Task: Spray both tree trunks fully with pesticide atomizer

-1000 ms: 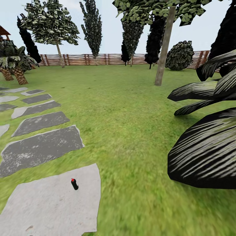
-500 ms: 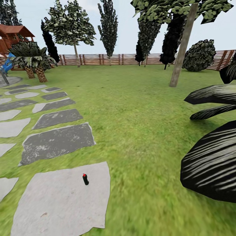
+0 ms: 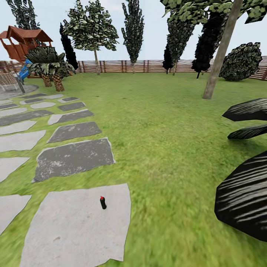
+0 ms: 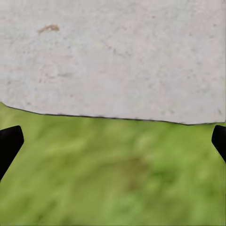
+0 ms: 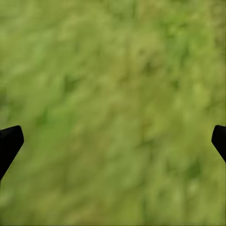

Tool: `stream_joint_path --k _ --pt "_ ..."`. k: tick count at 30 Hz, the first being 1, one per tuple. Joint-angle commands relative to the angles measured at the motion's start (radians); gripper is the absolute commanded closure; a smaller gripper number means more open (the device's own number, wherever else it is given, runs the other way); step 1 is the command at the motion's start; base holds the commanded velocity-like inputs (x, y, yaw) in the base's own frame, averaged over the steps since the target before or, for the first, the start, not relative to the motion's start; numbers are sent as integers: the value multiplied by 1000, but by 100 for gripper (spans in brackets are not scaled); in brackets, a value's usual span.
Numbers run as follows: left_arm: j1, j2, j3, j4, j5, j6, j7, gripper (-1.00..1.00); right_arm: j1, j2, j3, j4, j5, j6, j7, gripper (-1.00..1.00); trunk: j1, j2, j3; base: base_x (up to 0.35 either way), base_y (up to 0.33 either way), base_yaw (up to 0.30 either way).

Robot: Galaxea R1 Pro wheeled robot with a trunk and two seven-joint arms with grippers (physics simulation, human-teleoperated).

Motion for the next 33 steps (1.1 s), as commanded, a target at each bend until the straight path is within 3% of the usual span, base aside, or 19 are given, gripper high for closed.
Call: stream_joint_path --k 1,7,15,21,33 --pt "0 0 0 0 0 0 0 -100 0 0 0 0 0 0 0 -100 0 0 0 207 -118 1" --pt "0 0 0 1 0 0 0 -100 0 -2 1 5 7 1 1 -100 0 0 0 234 -167 0" --pt "0 0 0 0 0 0 0 -100 0 -3 1 5 66 0 -1 -100 0 0 0 240 -184 0" --pt "0 0 0 0 0 0 0 -100 0 0 1 2 70 0 -2 -100 0 0 0 241 -185 27" --pt "0 -4 0 -1 3 0 0 -100 0 5 0 2 71 -1 -3 -100 0 0 0 198 -205 240"
